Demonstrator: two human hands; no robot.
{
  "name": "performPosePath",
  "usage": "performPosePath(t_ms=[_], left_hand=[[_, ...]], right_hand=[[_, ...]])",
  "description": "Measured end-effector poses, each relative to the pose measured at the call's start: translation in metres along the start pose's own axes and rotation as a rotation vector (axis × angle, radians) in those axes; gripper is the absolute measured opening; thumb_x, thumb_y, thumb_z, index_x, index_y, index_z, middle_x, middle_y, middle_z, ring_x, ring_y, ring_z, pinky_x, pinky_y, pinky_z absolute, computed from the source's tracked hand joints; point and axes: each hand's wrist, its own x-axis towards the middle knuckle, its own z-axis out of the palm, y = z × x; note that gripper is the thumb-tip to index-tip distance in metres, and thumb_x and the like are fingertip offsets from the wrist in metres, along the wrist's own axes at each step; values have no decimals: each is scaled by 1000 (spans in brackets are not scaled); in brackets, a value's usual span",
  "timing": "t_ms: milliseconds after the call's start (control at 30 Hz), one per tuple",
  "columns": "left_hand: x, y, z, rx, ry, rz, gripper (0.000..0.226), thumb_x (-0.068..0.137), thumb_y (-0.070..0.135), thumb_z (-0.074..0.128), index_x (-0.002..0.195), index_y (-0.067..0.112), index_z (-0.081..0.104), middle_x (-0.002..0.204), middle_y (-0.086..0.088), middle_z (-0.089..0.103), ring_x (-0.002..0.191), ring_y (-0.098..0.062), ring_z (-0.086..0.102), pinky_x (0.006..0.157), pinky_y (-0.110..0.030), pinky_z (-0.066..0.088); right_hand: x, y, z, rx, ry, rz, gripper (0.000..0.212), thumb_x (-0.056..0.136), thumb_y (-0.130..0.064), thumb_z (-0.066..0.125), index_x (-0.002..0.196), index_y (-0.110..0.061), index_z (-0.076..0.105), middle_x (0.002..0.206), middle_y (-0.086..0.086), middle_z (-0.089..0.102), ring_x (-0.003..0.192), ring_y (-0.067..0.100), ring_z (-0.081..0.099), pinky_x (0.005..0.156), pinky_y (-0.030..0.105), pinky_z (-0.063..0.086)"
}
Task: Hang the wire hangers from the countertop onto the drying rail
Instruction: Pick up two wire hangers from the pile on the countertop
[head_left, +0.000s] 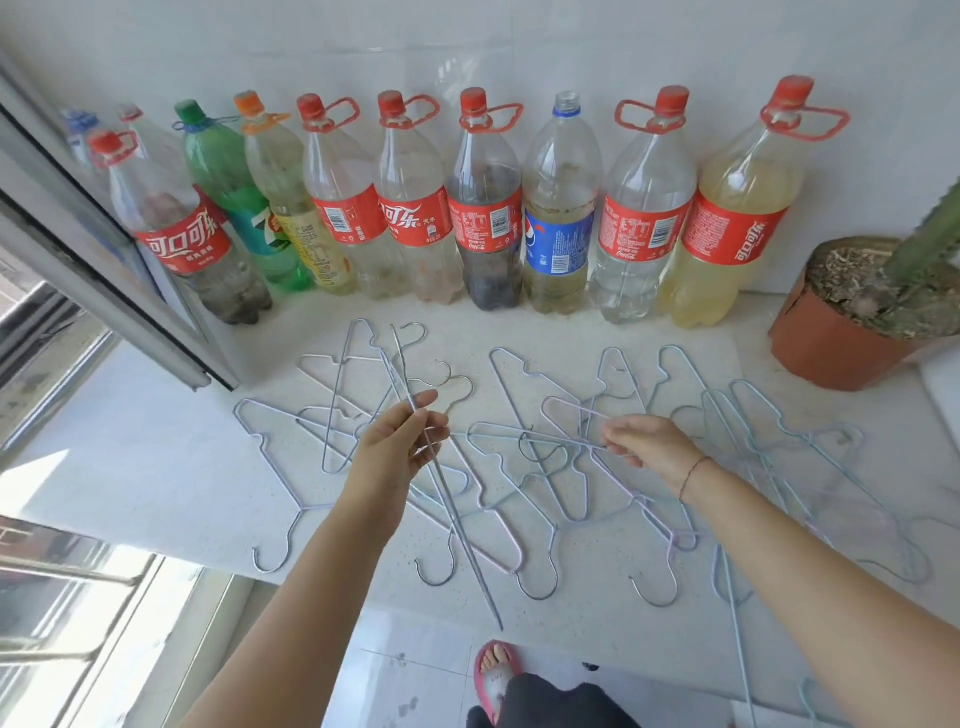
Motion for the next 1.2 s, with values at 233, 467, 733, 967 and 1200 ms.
performPosePath(t_ms=[233, 467, 733, 967, 1200], left_hand=[[-37, -12, -22, 18, 62, -8, 24, 96, 10, 47, 108, 19, 66, 79, 5, 66, 78, -14, 60, 79, -28, 43], [-69, -28, -30, -14, 128, -20, 24, 95, 9, 48, 108, 17, 66, 80, 2, 66, 80, -16, 61, 79, -28, 44], [-91, -46, -42, -23, 132, -38, 24, 95, 10, 49, 110, 16, 66, 82, 2, 66, 78, -14, 62, 77, -28, 44], [-108, -54, -57, -23, 116, -47, 27, 95, 8, 48, 108, 20, 68, 81, 2, 66, 77, -12, 63, 76, -27, 45], [-129, -53, -75, -43, 109, -70, 27, 95, 7, 46, 108, 18, 67, 80, 3, 68, 77, -13, 64, 79, -28, 45]], right_hand=[[-21, 22, 35, -387, -327, -110, 14, 84, -12, 64, 97, -10, 68, 91, 2, 66, 85, 9, 57, 70, 7, 43], [-31, 33, 41, -500, -383, -135, 33, 75, -6, 71, 106, -9, 63, 95, 2, 63, 81, 9, 54, 71, 8, 44], [-35, 44, 54, -773, -257, -214, 23, 64, -32, 78, 83, -32, 64, 82, -12, 64, 83, 10, 60, 85, 29, 48], [-41, 39, 69, -962, -118, -221, 19, 69, -38, 73, 86, -31, 67, 77, -13, 58, 81, 7, 54, 90, 30, 41], [-44, 35, 71, -673, -162, -142, 17, 69, -23, 78, 72, -27, 62, 83, -2, 65, 85, 18, 62, 89, 32, 47]])
